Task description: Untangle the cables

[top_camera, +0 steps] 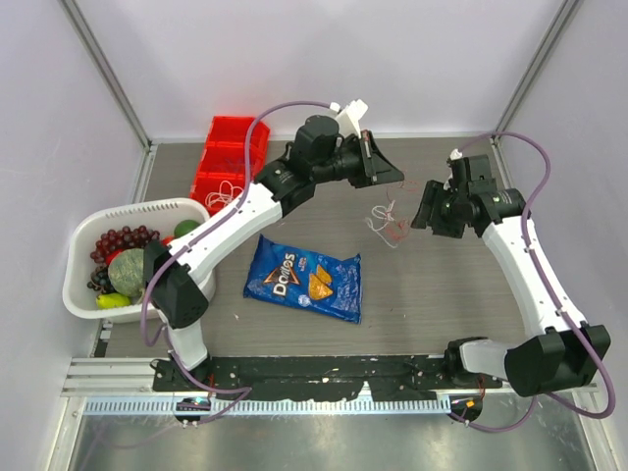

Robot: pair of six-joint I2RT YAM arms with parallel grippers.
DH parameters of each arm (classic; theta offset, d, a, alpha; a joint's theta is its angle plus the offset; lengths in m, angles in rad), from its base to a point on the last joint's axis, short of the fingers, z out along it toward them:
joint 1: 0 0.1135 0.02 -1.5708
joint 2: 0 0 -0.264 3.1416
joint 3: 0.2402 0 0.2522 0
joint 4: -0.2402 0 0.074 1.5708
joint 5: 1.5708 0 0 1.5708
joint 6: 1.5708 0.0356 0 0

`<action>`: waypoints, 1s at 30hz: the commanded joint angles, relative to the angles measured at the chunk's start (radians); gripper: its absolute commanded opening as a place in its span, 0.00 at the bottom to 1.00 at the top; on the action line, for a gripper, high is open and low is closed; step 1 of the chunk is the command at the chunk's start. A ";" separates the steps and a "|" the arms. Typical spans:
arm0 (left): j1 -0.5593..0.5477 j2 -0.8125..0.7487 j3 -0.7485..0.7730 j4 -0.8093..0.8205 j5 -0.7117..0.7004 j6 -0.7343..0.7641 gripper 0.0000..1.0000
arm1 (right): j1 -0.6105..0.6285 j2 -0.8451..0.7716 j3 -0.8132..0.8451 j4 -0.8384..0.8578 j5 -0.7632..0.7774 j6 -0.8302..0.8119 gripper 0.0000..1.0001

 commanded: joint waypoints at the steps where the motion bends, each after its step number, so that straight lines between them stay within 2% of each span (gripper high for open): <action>1: 0.001 -0.078 0.073 0.007 -0.026 0.016 0.00 | 0.022 -0.080 -0.038 0.129 -0.185 -0.017 0.60; 5: 0.011 -0.077 0.125 -0.007 -0.034 -0.037 0.00 | 0.042 -0.164 -0.120 0.246 -0.275 0.019 0.62; 7: 0.014 -0.072 0.155 -0.035 -0.036 -0.070 0.00 | 0.051 -0.266 -0.148 0.318 -0.305 0.004 0.64; 9: 0.017 -0.065 0.185 -0.039 -0.017 -0.096 0.00 | 0.082 -0.339 -0.166 0.384 -0.295 -0.019 0.71; 11: 0.017 -0.057 0.211 -0.038 0.001 -0.120 0.00 | 0.094 -0.379 -0.172 0.429 -0.282 -0.022 0.73; 14: 0.015 -0.051 0.234 -0.039 0.022 -0.150 0.00 | 0.094 -0.377 -0.160 0.470 -0.261 -0.007 0.73; 19: 0.018 -0.052 0.215 0.008 0.064 -0.215 0.00 | 0.099 -0.275 -0.077 0.458 -0.255 -0.011 0.72; 21: 0.020 -0.063 0.197 0.066 0.079 -0.254 0.00 | 0.099 -0.226 -0.057 0.432 -0.154 -0.013 0.69; 25: 0.034 -0.083 0.194 0.151 0.082 -0.303 0.00 | 0.099 -0.146 -0.089 0.393 -0.060 -0.002 0.54; 27: 0.046 -0.089 0.194 0.174 0.088 -0.329 0.00 | 0.097 -0.127 -0.144 0.410 -0.020 0.032 0.40; 28: 0.052 -0.092 0.192 0.183 0.093 -0.340 0.00 | 0.094 -0.120 -0.184 0.418 -0.014 0.050 0.28; 30: 0.058 -0.097 0.191 0.195 0.095 -0.354 0.00 | 0.085 -0.114 -0.227 0.439 -0.020 0.078 0.22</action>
